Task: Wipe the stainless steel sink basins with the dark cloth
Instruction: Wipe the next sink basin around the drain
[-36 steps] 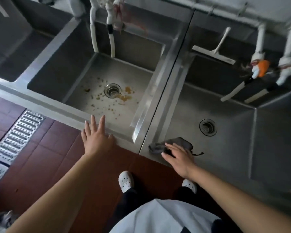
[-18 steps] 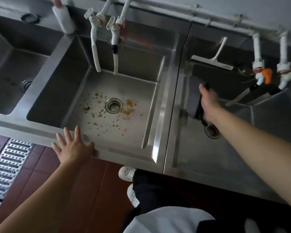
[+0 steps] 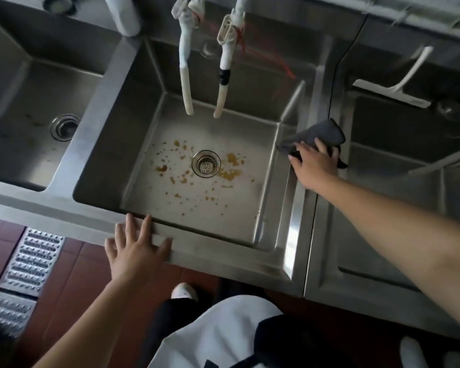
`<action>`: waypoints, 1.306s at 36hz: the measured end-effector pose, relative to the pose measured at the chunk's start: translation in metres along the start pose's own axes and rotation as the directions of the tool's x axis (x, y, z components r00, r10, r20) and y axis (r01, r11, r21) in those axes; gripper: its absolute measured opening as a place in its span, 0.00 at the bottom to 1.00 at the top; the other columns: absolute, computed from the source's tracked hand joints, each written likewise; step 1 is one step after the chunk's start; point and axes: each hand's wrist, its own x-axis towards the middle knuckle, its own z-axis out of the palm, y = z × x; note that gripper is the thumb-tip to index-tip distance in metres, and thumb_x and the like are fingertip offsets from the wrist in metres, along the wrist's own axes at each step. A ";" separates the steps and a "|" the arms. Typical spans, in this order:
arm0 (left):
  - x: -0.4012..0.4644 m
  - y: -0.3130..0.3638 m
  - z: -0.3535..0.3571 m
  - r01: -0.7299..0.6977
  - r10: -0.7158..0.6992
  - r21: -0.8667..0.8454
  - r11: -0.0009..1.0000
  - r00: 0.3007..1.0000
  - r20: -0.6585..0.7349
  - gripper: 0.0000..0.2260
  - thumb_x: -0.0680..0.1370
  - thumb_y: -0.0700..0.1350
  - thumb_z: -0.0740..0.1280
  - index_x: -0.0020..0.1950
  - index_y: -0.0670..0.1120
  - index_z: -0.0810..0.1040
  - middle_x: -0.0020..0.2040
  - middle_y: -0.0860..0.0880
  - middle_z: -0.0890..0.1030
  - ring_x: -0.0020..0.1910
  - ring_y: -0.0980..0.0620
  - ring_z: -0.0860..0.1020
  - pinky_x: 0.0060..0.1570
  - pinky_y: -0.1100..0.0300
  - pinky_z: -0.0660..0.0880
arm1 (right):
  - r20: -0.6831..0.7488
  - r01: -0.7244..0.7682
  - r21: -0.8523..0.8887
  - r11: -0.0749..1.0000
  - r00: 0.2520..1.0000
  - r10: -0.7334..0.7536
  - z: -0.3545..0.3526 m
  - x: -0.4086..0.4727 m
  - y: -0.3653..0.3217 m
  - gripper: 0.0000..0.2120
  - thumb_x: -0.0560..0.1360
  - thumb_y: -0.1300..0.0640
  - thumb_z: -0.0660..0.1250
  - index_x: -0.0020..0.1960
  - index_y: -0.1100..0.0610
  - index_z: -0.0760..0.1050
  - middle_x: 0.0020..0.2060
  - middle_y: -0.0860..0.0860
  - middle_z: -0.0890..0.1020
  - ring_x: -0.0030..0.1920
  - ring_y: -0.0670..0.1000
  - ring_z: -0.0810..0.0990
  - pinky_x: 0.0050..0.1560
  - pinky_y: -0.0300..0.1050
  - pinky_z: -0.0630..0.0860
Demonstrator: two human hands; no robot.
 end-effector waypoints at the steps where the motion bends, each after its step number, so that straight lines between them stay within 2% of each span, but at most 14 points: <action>1: -0.001 -0.001 0.000 -0.014 0.014 0.007 1.000 1.000 -0.008 0.34 0.77 0.70 0.51 0.80 0.60 0.49 0.82 0.47 0.43 0.80 0.44 0.41 0.76 0.42 0.40 | 0.012 0.005 -0.016 1.000 1.000 -0.005 0.002 -0.009 -0.001 0.26 0.82 0.39 0.46 0.77 0.45 0.60 0.76 0.44 0.65 0.79 0.53 0.53 0.74 0.66 0.51; 6: 0.000 -0.006 -0.004 -0.092 0.092 0.005 0.996 0.996 -0.005 0.34 0.77 0.69 0.52 0.80 0.61 0.47 0.82 0.43 0.47 0.79 0.39 0.47 0.76 0.42 0.46 | 0.037 -0.058 0.008 0.998 0.998 0.058 0.024 -0.076 -0.024 0.26 0.81 0.38 0.47 0.76 0.45 0.61 0.76 0.44 0.65 0.78 0.54 0.55 0.72 0.65 0.53; 10: 0.003 -0.028 -0.014 -0.233 0.232 0.058 0.971 0.972 0.025 0.32 0.78 0.68 0.50 0.80 0.61 0.48 0.82 0.44 0.48 0.79 0.39 0.50 0.76 0.43 0.48 | 0.075 -0.166 0.075 0.983 0.984 0.161 0.043 -0.156 -0.065 0.25 0.81 0.38 0.50 0.75 0.45 0.64 0.75 0.42 0.66 0.76 0.55 0.57 0.70 0.62 0.56; 15: 0.016 -0.070 -0.028 -0.434 0.425 0.110 0.894 0.900 0.095 0.32 0.77 0.70 0.51 0.80 0.62 0.50 0.82 0.50 0.49 0.78 0.42 0.53 0.75 0.42 0.48 | 0.162 -0.296 0.081 0.952 0.946 0.281 0.067 -0.243 -0.123 0.25 0.81 0.36 0.49 0.74 0.44 0.64 0.75 0.44 0.67 0.75 0.55 0.61 0.70 0.59 0.58; 20: 0.028 -0.096 -0.030 -0.574 0.553 0.209 0.792 0.819 0.156 0.33 0.77 0.69 0.55 0.80 0.62 0.49 0.82 0.49 0.48 0.78 0.42 0.54 0.75 0.42 0.50 | 0.143 -0.483 0.294 0.825 0.875 0.462 0.066 -0.267 -0.169 0.22 0.81 0.38 0.52 0.68 0.46 0.72 0.67 0.55 0.76 0.67 0.61 0.70 0.66 0.57 0.65; 22: 0.030 -0.100 -0.032 -0.601 0.574 0.217 0.769 0.799 0.180 0.33 0.77 0.68 0.56 0.79 0.62 0.50 0.82 0.49 0.48 0.78 0.42 0.54 0.74 0.42 0.51 | 0.179 -0.495 0.334 0.802 0.869 0.462 0.055 -0.265 -0.183 0.23 0.81 0.38 0.52 0.65 0.48 0.75 0.65 0.58 0.78 0.65 0.63 0.72 0.63 0.56 0.68; 26: 0.033 -0.098 -0.041 -0.625 0.588 0.197 0.755 0.779 0.216 0.30 0.77 0.63 0.59 0.78 0.62 0.55 0.81 0.48 0.53 0.76 0.42 0.57 0.71 0.42 0.56 | 0.248 -0.411 0.497 0.764 0.911 0.329 0.037 -0.264 -0.218 0.24 0.80 0.36 0.55 0.65 0.49 0.77 0.63 0.57 0.79 0.64 0.62 0.74 0.62 0.53 0.72; 28: 0.037 -0.096 -0.049 -0.631 0.590 0.174 0.756 0.772 0.237 0.27 0.78 0.58 0.60 0.76 0.62 0.59 0.80 0.49 0.57 0.74 0.43 0.60 0.69 0.43 0.59 | 0.290 -0.378 0.645 0.664 0.925 0.245 0.030 -0.262 -0.239 0.23 0.80 0.39 0.59 0.64 0.53 0.78 0.61 0.56 0.81 0.63 0.59 0.76 0.63 0.53 0.72; 31: 0.050 -0.093 -0.065 -0.578 0.554 0.027 0.816 0.793 0.252 0.22 0.78 0.52 0.61 0.73 0.61 0.67 0.73 0.51 0.69 0.70 0.45 0.66 0.67 0.44 0.62 | 0.295 -0.346 0.847 0.403 0.937 0.184 0.022 -0.258 -0.264 0.19 0.80 0.45 0.64 0.56 0.61 0.80 0.54 0.58 0.84 0.56 0.56 0.81 0.59 0.50 0.74; 34: 0.068 -0.097 -0.086 -0.465 0.488 -0.155 0.872 0.856 0.173 0.23 0.77 0.49 0.62 0.72 0.60 0.68 0.67 0.48 0.77 0.67 0.44 0.71 0.68 0.43 0.66 | 0.250 -0.297 0.935 0.196 0.940 0.232 0.012 -0.250 -0.279 0.12 0.80 0.47 0.65 0.50 0.53 0.82 0.47 0.48 0.85 0.50 0.46 0.82 0.46 0.34 0.76; 36: 0.085 -0.104 -0.097 -0.459 0.473 -0.151 0.875 0.879 0.067 0.24 0.78 0.50 0.63 0.75 0.58 0.67 0.73 0.48 0.72 0.71 0.43 0.67 0.72 0.43 0.63 | 0.237 -0.270 0.958 0.094 0.933 0.270 0.005 -0.237 -0.284 0.11 0.79 0.46 0.65 0.50 0.51 0.82 0.47 0.46 0.85 0.49 0.44 0.82 0.45 0.34 0.76; 39: 0.114 -0.117 -0.111 -0.443 0.445 -0.110 0.890 0.895 -0.004 0.29 0.79 0.51 0.64 0.79 0.55 0.59 0.81 0.47 0.57 0.78 0.41 0.55 0.76 0.42 0.55 | 0.254 -0.255 0.966 -0.035 0.923 0.290 -0.004 -0.205 -0.284 0.11 0.78 0.44 0.66 0.50 0.50 0.82 0.50 0.48 0.85 0.52 0.49 0.83 0.54 0.45 0.77; 42: 0.143 -0.128 -0.120 -0.377 0.377 -0.072 0.923 0.926 -0.016 0.31 0.80 0.54 0.62 0.80 0.54 0.52 0.82 0.46 0.47 0.80 0.40 0.46 0.77 0.41 0.51 | 0.296 -0.273 0.955 -0.117 0.909 0.295 -0.007 -0.164 -0.284 0.15 0.78 0.43 0.66 0.52 0.54 0.81 0.53 0.54 0.85 0.55 0.56 0.82 0.60 0.55 0.75; 47: 0.175 -0.145 -0.119 -0.300 0.300 -0.020 0.954 0.954 -0.014 0.34 0.81 0.61 0.57 0.81 0.57 0.42 0.82 0.51 0.38 0.80 0.43 0.39 0.77 0.43 0.47 | 0.462 -0.403 0.880 -0.251 0.849 0.256 0.015 -0.080 -0.293 0.18 0.78 0.43 0.67 0.60 0.55 0.77 0.57 0.55 0.82 0.59 0.58 0.79 0.67 0.60 0.72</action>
